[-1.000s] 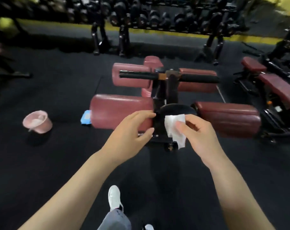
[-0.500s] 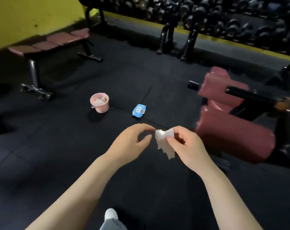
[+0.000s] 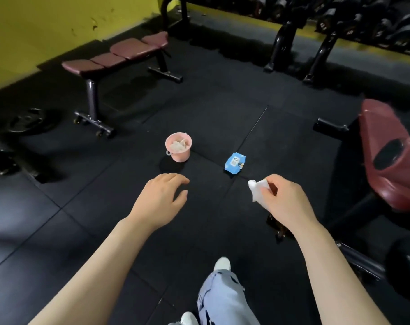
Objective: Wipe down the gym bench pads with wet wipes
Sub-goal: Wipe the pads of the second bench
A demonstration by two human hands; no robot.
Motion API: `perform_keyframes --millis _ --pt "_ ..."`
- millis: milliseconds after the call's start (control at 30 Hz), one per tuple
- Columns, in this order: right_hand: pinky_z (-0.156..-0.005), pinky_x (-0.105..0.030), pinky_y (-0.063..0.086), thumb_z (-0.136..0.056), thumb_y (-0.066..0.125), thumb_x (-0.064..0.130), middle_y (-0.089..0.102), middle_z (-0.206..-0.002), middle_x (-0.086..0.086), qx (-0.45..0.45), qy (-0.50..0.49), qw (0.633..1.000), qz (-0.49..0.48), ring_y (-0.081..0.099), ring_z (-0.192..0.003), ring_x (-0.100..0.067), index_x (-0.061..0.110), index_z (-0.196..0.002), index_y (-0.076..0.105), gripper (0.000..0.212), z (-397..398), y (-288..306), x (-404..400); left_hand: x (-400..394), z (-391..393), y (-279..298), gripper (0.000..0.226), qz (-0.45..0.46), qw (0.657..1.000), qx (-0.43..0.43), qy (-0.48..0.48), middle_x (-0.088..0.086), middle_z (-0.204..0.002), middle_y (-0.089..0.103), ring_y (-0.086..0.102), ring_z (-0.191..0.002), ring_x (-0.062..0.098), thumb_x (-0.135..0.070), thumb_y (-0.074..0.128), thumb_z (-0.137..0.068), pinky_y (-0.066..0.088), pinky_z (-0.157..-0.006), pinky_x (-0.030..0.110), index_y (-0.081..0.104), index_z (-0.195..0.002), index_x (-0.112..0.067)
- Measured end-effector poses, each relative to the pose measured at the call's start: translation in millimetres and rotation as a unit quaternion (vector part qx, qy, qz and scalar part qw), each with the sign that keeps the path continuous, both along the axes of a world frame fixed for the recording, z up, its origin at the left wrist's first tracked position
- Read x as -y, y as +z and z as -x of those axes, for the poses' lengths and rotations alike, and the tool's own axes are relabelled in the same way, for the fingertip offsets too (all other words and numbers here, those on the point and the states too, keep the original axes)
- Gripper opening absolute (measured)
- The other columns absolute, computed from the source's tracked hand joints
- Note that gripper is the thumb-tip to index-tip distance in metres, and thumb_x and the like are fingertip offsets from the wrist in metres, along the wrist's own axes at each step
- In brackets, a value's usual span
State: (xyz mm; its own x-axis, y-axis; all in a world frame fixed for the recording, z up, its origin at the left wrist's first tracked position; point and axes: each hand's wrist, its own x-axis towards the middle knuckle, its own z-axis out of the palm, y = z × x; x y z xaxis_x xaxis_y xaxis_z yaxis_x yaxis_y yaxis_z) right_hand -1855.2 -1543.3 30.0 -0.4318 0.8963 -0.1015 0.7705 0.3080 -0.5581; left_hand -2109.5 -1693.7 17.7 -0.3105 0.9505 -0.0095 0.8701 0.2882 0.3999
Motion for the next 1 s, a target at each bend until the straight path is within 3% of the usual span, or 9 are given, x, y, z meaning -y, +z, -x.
perform_keyframes --millis 100,200,400,567,667,833,1000 --pt "-0.052 -0.025 0.036 -0.098 0.045 0.026 0.059 -0.079 0.001 0.102 0.016 0.992 -0.073 0.052 -0.068 -0.014 0.016 -0.091 0.055 0.016 26.5 -6.3 -52.5 -47.0 25.8 -10.6 0.032 0.033 0.999 -0.019 -0.008 -0.010 -0.134 0.059 0.048 -0.129 0.015 -0.031 0.052 -0.098 0.036 -0.107 0.033 0.062 -0.127 -0.022" --pt "-0.054 -0.028 0.037 -0.099 0.041 0.026 0.060 -0.084 -0.003 0.140 0.019 0.984 -0.105 0.052 -0.071 -0.018 0.014 -0.093 0.053 0.018 49.1 -7.6 -109.7 -103.7 44.9 -16.3 0.034 0.042 0.997 -0.050 -0.027 -0.011 -0.135 0.058 0.048 -0.129 0.014 -0.031 0.050 -0.097 0.035 -0.107 0.032 0.062 -0.128 -0.023" --pt "-0.046 -0.026 0.027 -0.097 0.042 0.022 0.053 -0.075 0.002 0.142 0.028 0.986 -0.086 0.043 -0.061 -0.015 0.016 -0.083 0.046 0.016 74.9 -1.2 -208.9 -231.0 69.8 -8.0 0.032 0.042 0.992 -0.104 -0.065 -0.012 -0.130 0.060 0.049 -0.127 0.016 -0.031 0.047 -0.095 0.036 -0.106 0.033 0.062 -0.123 -0.024" --pt "-0.051 -0.030 0.038 -0.094 0.047 0.021 0.055 -0.074 0.003 0.102 -0.037 0.993 -0.051 0.051 -0.064 -0.018 0.016 -0.082 0.050 0.013 60.7 0.2 -267.0 -341.8 65.1 -2.6 0.036 0.038 0.982 -0.110 -0.146 -0.015 -0.138 0.053 0.043 -0.133 0.010 -0.037 0.043 -0.098 0.034 -0.111 0.034 0.057 -0.130 -0.029" --pt "-0.047 -0.025 0.035 -0.092 0.050 0.017 0.055 -0.072 0.007 0.078 -0.091 0.992 -0.025 0.050 -0.060 -0.012 0.021 -0.079 0.049 0.013 41.4 -3.8 -293.5 -408.7 49.9 -2.7 0.034 0.026 0.971 -0.097 -0.215 -0.014 -0.136 0.054 0.045 -0.131 0.010 -0.035 0.046 -0.098 0.030 -0.111 0.031 0.058 -0.129 -0.028" --pt "-0.043 -0.020 0.027 -0.088 0.046 0.024 0.055 -0.067 0.009 0.011 -0.233 0.972 0.000 0.047 -0.056 -0.009 0.024 -0.073 0.047 0.015 5.1 -5.7 -333.0 -516.9 7.4 -8.0 0.032 -0.002 0.936 -0.082 -0.342 -0.015 -0.134 0.056 0.048 -0.128 0.011 -0.031 0.050 -0.097 0.032 -0.108 0.029 0.060 -0.127 -0.026" --pt "-0.049 -0.021 0.026 -0.089 0.049 0.020 0.054 -0.068 0.018 0.030 -0.334 0.941 -0.039 0.050 -0.068 0.000 0.029 -0.066 0.040 0.026 -7.2 -1.6 -359.0 -605.1 -37.5 -7.5 0.033 -0.004 0.869 -0.087 -0.487 -0.014 -0.137 0.055 0.047 -0.129 0.012 -0.032 0.048 -0.098 0.034 -0.109 0.031 0.059 -0.129 -0.026"
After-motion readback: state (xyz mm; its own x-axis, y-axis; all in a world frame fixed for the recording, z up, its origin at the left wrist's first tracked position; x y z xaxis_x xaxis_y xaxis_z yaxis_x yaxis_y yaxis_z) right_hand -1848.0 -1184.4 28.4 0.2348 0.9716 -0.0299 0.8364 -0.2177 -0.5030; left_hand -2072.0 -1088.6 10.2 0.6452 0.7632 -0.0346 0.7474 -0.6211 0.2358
